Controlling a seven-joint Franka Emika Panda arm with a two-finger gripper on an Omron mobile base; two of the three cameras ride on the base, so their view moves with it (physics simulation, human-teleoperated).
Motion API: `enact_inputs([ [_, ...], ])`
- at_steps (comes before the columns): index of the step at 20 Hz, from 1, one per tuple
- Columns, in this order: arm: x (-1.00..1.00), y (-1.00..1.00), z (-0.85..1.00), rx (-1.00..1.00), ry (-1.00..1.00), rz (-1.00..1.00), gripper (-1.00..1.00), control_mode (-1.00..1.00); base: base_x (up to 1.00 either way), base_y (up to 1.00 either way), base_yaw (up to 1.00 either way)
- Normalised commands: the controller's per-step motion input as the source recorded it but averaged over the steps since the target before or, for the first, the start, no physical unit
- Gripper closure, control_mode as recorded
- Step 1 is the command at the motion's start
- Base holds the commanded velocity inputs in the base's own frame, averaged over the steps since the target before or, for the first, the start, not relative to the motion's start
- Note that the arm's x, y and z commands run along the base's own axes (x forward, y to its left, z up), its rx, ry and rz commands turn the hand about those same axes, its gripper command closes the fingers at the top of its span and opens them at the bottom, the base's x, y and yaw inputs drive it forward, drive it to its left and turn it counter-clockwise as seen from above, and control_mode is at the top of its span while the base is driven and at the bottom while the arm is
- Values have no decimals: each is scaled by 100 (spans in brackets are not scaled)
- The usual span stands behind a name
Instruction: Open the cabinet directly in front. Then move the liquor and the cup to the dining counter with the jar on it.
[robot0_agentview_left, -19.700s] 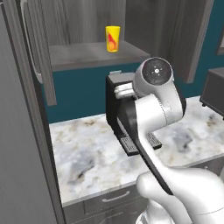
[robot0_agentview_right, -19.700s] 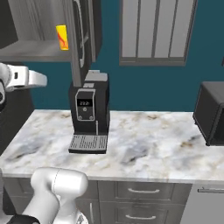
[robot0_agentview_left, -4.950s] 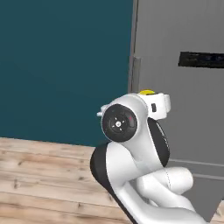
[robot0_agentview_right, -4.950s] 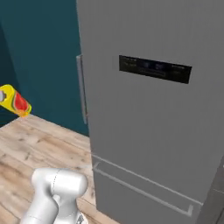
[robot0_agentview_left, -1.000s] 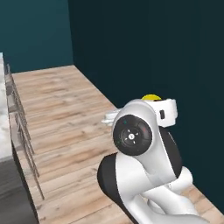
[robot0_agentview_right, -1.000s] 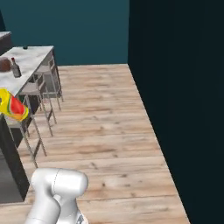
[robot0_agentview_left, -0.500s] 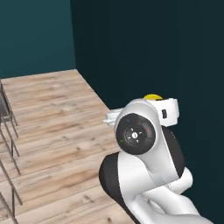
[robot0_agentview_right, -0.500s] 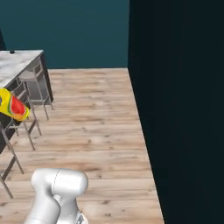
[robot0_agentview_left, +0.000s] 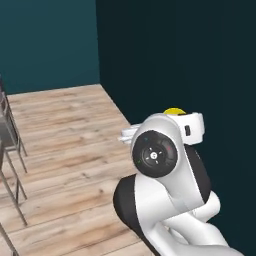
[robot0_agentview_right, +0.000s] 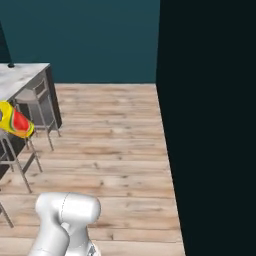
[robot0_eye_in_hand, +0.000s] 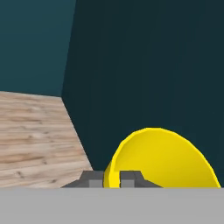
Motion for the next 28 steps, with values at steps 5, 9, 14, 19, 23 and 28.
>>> enact_inputs([
  [5,0,0,0,0,0,0,100,100,100,0,12],
  [9,0,0,0,0,0,0,100,100,100,0,14],
  [14,0,0,0,0,0,0,100,100,100,-3,25],
  [19,0,0,0,0,0,0,100,100,98,-19,55],
  [23,0,0,0,0,0,0,100,100,62,-6,75],
  [28,0,0,0,0,0,0,100,100,49,-12,72],
])
